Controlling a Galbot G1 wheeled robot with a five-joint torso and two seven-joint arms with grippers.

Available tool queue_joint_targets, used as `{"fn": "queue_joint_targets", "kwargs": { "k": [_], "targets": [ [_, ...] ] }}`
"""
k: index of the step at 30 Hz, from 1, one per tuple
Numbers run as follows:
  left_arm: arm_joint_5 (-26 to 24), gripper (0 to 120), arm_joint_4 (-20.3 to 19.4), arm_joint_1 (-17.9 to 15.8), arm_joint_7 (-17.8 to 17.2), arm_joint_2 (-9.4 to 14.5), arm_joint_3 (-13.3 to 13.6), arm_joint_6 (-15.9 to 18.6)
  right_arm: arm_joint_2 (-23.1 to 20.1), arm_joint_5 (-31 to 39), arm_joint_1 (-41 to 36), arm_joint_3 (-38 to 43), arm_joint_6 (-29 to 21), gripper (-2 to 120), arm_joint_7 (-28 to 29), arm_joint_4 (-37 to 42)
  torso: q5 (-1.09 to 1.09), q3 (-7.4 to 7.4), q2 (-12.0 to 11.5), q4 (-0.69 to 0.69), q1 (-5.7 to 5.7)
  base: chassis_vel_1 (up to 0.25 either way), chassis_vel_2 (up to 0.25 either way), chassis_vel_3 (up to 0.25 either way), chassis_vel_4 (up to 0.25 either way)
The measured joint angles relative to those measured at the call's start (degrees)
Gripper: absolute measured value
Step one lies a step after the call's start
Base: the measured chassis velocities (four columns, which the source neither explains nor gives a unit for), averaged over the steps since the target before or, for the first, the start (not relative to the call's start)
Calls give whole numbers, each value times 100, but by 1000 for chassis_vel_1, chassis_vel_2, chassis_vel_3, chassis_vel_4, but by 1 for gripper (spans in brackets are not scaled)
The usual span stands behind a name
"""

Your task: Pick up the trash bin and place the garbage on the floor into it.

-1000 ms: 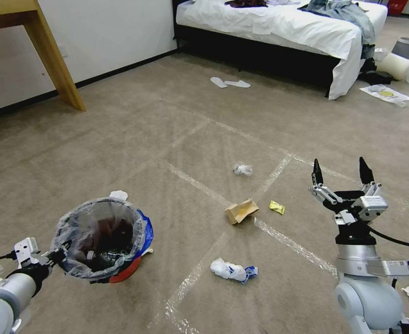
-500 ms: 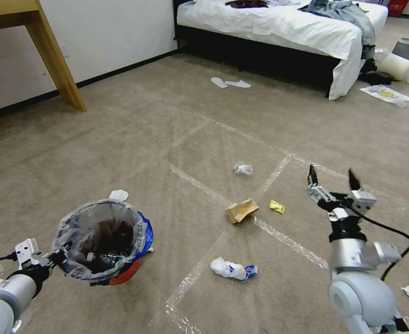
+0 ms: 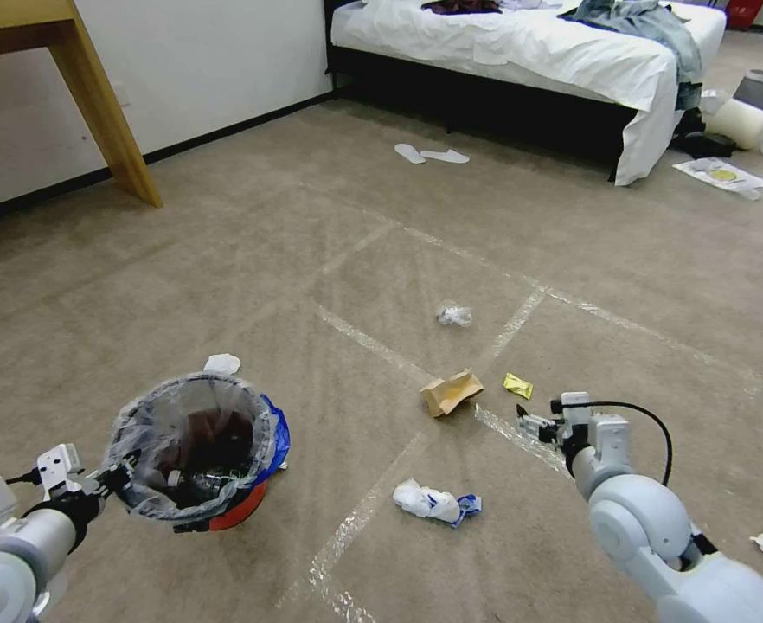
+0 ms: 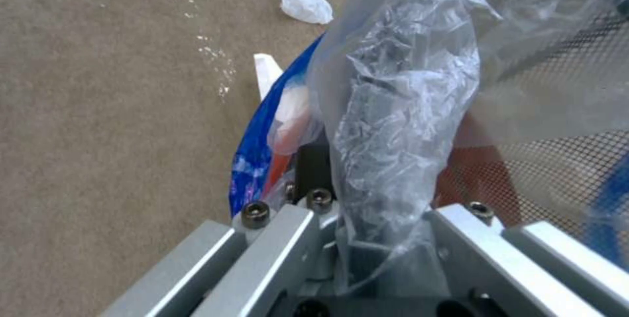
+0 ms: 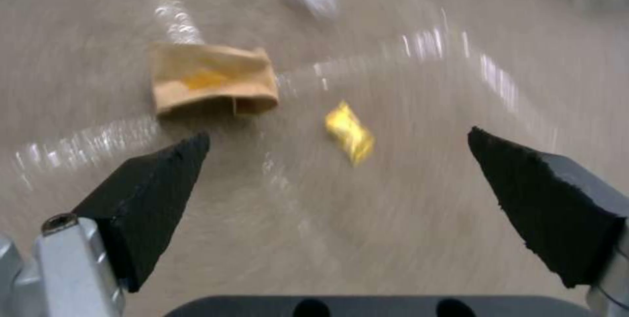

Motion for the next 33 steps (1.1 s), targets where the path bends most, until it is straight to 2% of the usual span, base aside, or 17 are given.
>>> {"fn": "queue_joint_targets", "kwargs": {
  "k": [1,2,3,4,7,9,12,14,15,18,21,23,25,26,27,29,33],
  "targets": [
    [16,1,20,-31,0,-6,42,0,-379,-673,-38,-108,663,100,-764,-202,-3,0,0,0,0,0,0,0,0],
    [16,1,20,-31,0,-6,42,0,-379,-673,-38,-108,663,100,-764,-202,-3,0,0,0,0,0,0,0,0],
    [24,1,34,-56,2,-7,74,0,-702,-987,-40,-266,1409,100,-1483,-396,-1,0,0,0,0,0,0,0,0],
    [24,1,34,-56,2,-7,74,0,-702,-987,-40,-266,1409,100,-1483,-396,-1,0,0,0,0,0,0,0,0],
    [32,1,55,-84,7,-2,121,0,-1129,-1496,69,-491,2440,100,-2875,-712,-1,0,0,0,0,0,0,0,0],
    [36,1,55,-80,10,-4,122,0,-1192,-1531,97,-549,2459,100,-2999,-725,0,0,0,0,0,0,0,0,0],
    [68,1,55,-65,15,-31,122,0,-1431,-1552,329,-916,2146,100,-3250,-728,-2,0,0,0,0,0,0,0,0],
    [78,1,44,-67,16,-73,117,0,-1519,-1556,768,-1305,1455,100,-3506,-665,0,0,0,0,0,0,0,0,0],
    [78,1,44,-67,16,-73,117,0,-1519,-1556,768,-1305,1455,100,-3506,-665,0,0,0,0,0,0,0,0,0],
    [111,1,20,-68,17,-144,108,0,-1474,-1489,1467,-2107,624,100,-3585,-628,-6,0,0,0,0,0,0,0,0],
    [150,1,4,-68,17,-218,104,0,-1193,-1416,2115,-2849,163,100,-3603,-753,1,0,0,0,0,0,0,0,0],
    [179,1,-4,-54,16,-306,80,0,-729,-1242,2947,-3693,-495,100,-3530,-1016,0,0,0,0,0,0,0,0,0],
    [179,1,-4,-54,16,-306,80,0,-729,-1242,2947,-3693,-495,100,-3530,-1016,0,0,0,0,0,0,0,0,0],
    [212,1,-5,-25,15,-370,24,-1,-264,-1116,3599,-4354,-1073,100,-3233,-1347,-4,0,0,3,0,0,0,0,0],
    [212,1,-5,-25,15,-370,24,-1,-264,-1116,3599,-4354,-1073,100,-3233,-1347,-4,0,0,3,0,0,0,0,0],
    [249,1,-19,33,15,-466,-43,-1,370,-1074,4069,-4884,-1638,100,-2965,-1862,-2,0,0,4,0,0,0,0,0],
    [295,1,-63,113,34,-527,-85,-17,726,-1095,4200,-5090,-1868,98,-2845,-2221,-2,0,0,2,0,0,0,0,0]
  ]
}}
